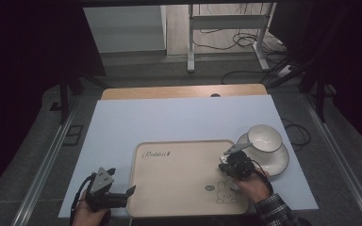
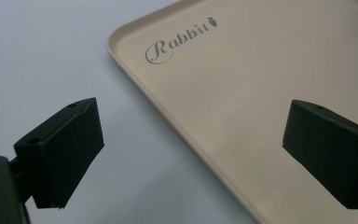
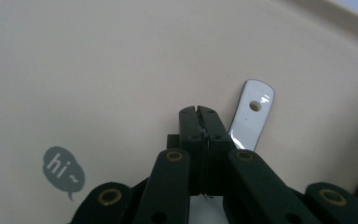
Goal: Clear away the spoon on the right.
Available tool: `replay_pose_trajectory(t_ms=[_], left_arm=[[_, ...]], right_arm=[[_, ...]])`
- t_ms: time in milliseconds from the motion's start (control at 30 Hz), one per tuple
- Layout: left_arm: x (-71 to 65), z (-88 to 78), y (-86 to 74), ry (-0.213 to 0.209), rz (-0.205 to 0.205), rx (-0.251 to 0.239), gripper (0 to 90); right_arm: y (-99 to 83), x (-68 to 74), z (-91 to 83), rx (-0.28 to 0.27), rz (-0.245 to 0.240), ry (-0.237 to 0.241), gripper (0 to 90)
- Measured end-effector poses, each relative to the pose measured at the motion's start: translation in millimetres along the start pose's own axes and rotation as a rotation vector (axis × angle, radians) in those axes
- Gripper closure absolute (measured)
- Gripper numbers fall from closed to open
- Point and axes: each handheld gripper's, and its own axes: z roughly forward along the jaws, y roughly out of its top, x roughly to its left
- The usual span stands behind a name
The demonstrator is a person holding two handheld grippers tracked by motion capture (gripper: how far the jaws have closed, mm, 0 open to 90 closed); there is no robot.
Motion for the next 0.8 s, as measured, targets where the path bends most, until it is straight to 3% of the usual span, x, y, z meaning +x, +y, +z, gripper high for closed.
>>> replay_pose_trajectory(t_ms=[467, 800], left_arm=[[0.0, -0.2, -0.1, 0.000, 0.000, -0.001, 4.8], [0.1, -0.5, -0.1, 0.001, -0.001, -0.003, 4.8]], right_arm=[[-1.2, -6.1, -1.8, -0.017, 0.014, -0.023, 88.8], [-1.2, -5.1, -9.2, -0.059, 0.014, -0.017, 81.7]])
